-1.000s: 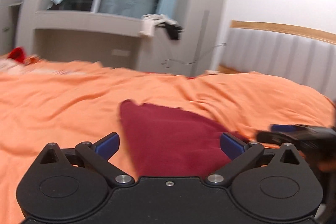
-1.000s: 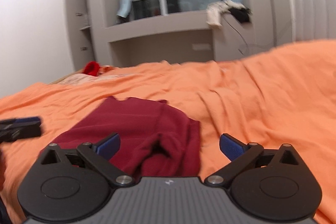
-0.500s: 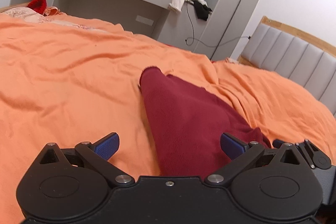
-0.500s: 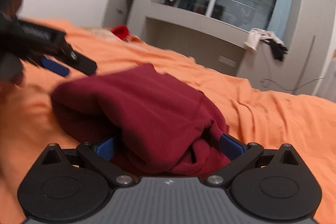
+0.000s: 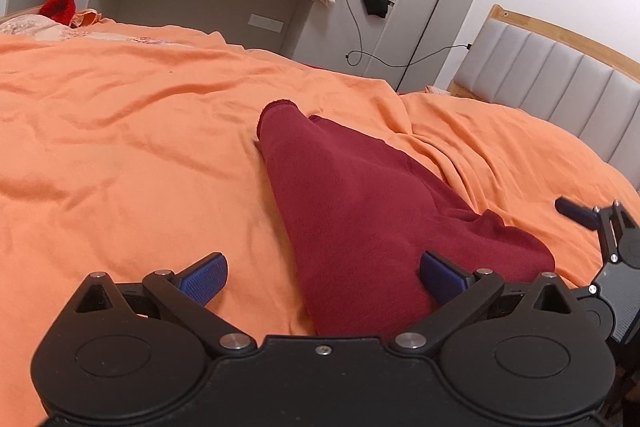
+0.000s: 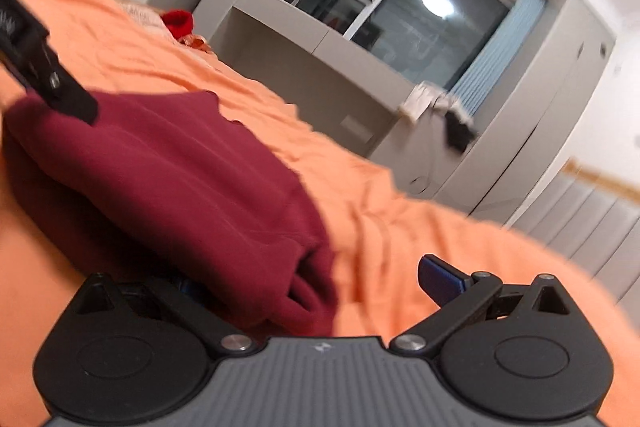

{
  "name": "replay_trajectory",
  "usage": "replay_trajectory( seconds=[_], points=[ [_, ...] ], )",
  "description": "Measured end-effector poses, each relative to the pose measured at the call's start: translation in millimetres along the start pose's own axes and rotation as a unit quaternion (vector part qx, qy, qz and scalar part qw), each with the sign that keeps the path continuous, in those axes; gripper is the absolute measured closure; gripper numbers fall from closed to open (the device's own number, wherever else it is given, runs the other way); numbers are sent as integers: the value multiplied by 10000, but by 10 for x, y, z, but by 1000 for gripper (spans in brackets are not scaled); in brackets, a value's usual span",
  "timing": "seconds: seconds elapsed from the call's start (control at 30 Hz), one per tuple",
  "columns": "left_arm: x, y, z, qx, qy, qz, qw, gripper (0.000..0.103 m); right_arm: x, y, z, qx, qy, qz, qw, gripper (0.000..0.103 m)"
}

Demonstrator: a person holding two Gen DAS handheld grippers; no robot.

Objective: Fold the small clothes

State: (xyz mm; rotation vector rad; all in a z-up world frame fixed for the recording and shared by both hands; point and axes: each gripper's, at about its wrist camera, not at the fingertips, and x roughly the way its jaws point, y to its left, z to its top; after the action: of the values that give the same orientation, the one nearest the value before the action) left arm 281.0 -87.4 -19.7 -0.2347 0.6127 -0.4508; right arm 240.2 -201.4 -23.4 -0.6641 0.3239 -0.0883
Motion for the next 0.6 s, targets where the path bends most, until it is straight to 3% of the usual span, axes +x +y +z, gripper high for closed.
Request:
replay_trajectory(
  seconds=[0.17,0.37,0.47,0.57,0.6],
  points=[
    [32,-18,13,107,69,42,9999,1,16,110,-73,-525,101,294,9981,0],
    [53,-36,0,200,116,90,9997,1,1,15,-129,-625,171,565,9963,0],
    [55,-39,-6,218,109,121,9996,1,22,8,-173,-740,257,236,9966,0],
    [57,-39,-8,205,115,138,9996,1,165,54,-316,-1370,482,-557,9878,0],
    [57,-40,-9,201,117,137,9996,1,186,33,-342,-1359,533,-522,9879,0]
  ],
)
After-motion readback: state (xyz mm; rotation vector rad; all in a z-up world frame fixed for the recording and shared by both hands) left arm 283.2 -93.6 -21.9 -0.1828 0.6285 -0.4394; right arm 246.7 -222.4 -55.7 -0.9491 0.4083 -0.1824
